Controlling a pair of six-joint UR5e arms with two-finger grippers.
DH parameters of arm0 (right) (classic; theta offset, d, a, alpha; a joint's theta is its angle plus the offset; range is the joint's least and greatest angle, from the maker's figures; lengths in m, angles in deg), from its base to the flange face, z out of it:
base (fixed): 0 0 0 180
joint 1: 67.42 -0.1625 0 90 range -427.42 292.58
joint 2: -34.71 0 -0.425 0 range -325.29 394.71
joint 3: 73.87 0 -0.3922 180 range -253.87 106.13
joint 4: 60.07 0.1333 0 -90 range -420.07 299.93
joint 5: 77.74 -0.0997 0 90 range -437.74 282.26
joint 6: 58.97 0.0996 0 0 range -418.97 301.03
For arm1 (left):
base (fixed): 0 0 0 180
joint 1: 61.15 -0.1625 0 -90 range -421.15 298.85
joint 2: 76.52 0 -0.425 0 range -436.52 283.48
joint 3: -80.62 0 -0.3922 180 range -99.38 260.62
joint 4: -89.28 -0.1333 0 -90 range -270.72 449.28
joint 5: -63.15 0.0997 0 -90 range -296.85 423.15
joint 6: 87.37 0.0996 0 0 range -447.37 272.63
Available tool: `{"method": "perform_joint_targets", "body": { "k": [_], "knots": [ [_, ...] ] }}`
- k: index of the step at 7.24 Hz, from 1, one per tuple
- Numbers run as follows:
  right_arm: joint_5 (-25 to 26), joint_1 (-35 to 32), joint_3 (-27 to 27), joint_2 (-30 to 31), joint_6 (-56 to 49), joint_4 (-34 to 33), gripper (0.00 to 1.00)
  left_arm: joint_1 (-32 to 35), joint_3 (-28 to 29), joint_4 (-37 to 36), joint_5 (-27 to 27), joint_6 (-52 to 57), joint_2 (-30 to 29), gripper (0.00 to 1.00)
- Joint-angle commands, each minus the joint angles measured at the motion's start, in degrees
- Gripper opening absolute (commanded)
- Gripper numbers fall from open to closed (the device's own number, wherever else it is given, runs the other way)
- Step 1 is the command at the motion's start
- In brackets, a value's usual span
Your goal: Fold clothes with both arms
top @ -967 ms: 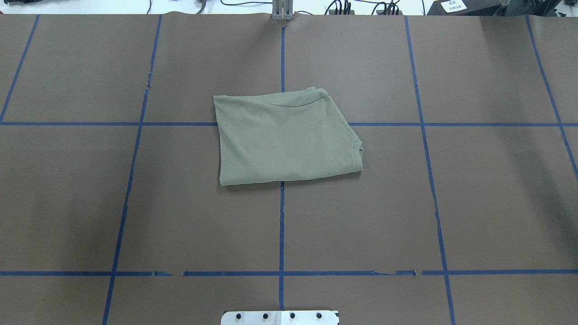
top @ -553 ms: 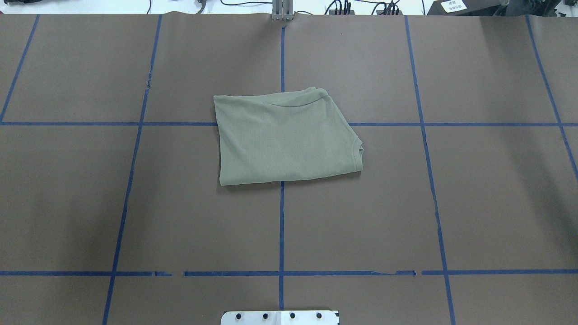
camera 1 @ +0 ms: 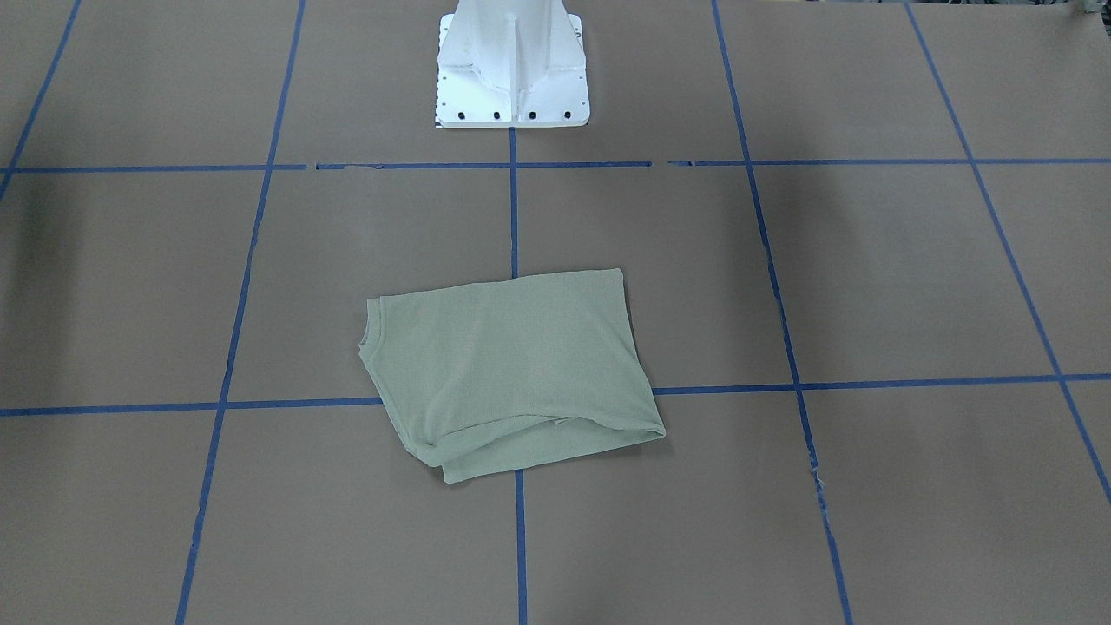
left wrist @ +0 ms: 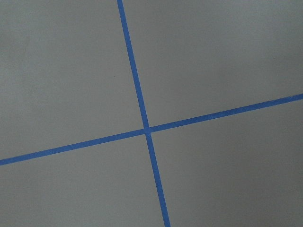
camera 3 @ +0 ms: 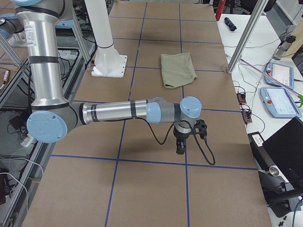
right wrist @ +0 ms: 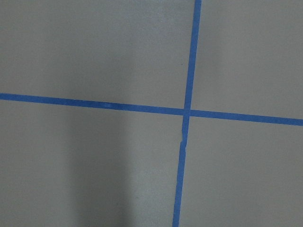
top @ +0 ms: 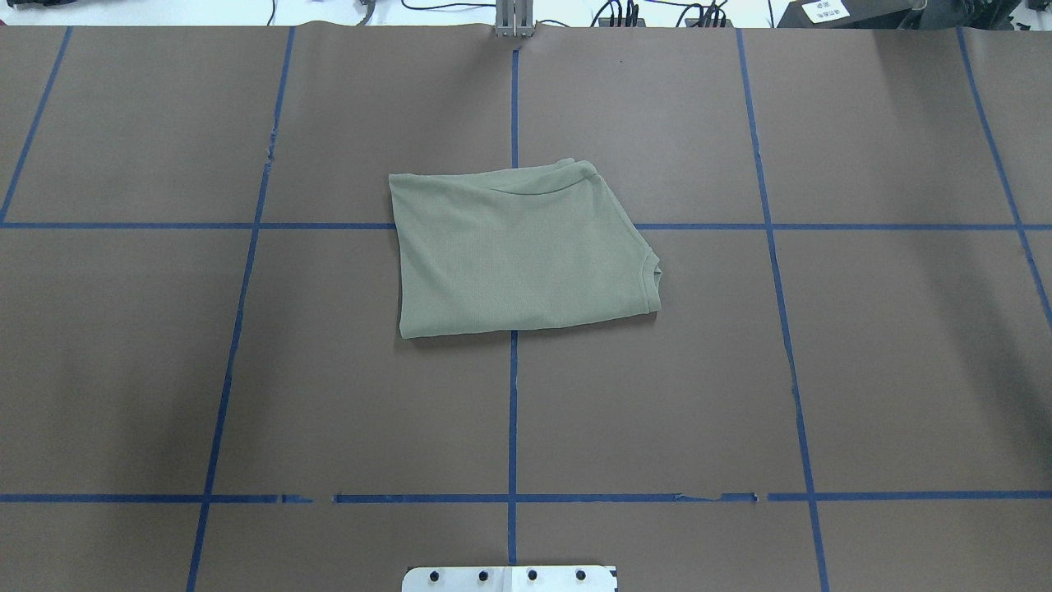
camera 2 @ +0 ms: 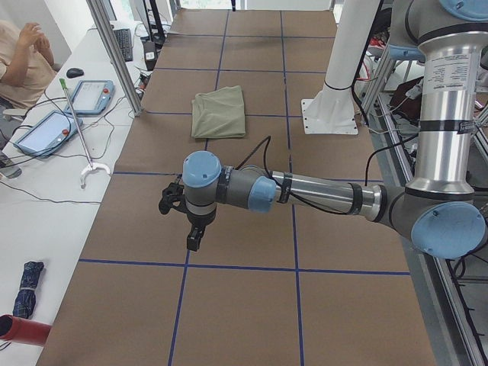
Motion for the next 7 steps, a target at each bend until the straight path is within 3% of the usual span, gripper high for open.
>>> {"method": "perform_joint_targets", "body": {
  "k": [1, 5, 7],
  "knots": [
    [0.0, 0.0, 0.1, 0.1, 0.0, 0.0, 1.0, 0.0, -0.2, -5.1, 0.0, 0.3, -1.3, 1.0],
    [-0.2, 0.0, 0.1, 0.7, 0.0, 0.0, 1.0, 0.3, -1.0, -12.1, 0.1, 0.3, -2.5, 1.0],
    [-0.2, 0.0, 0.1, 0.8, 0.0, 0.0, 1.0, 0.3, -2.3, -11.9, 0.1, 1.8, -2.2, 1.0]
  ]
}}
